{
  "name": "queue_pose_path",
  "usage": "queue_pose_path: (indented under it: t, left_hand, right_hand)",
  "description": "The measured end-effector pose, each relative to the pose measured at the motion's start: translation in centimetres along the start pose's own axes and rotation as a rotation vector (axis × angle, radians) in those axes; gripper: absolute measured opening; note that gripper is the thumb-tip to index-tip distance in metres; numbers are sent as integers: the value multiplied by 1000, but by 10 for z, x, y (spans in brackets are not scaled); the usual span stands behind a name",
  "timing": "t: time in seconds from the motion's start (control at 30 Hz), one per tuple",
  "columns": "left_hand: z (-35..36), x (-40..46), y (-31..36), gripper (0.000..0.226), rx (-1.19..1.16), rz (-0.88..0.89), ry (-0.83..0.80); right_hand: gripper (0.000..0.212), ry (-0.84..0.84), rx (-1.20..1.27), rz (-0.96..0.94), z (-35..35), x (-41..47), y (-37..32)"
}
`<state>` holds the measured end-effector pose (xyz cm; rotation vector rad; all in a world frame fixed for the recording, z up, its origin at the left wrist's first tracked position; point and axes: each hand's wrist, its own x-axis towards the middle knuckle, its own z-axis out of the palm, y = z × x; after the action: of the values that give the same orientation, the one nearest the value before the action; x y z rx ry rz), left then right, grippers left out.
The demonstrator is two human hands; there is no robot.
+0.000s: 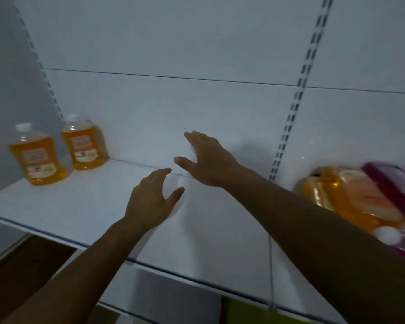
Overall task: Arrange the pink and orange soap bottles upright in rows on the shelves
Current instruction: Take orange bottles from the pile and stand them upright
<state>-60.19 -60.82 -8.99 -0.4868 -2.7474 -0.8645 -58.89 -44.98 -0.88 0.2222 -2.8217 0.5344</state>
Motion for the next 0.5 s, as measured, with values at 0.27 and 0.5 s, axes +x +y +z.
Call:
queue_pose_path:
  t: [0.27,0.5]
  left_hand:
    - [70,-23,164,66,-187,287,-126]
    - [96,-32,241,64,-327,549,-280]
  right_hand:
    - [70,166,-37,233,-95,-114,107]
    - [60,200,-92,455,-143,-182,163]
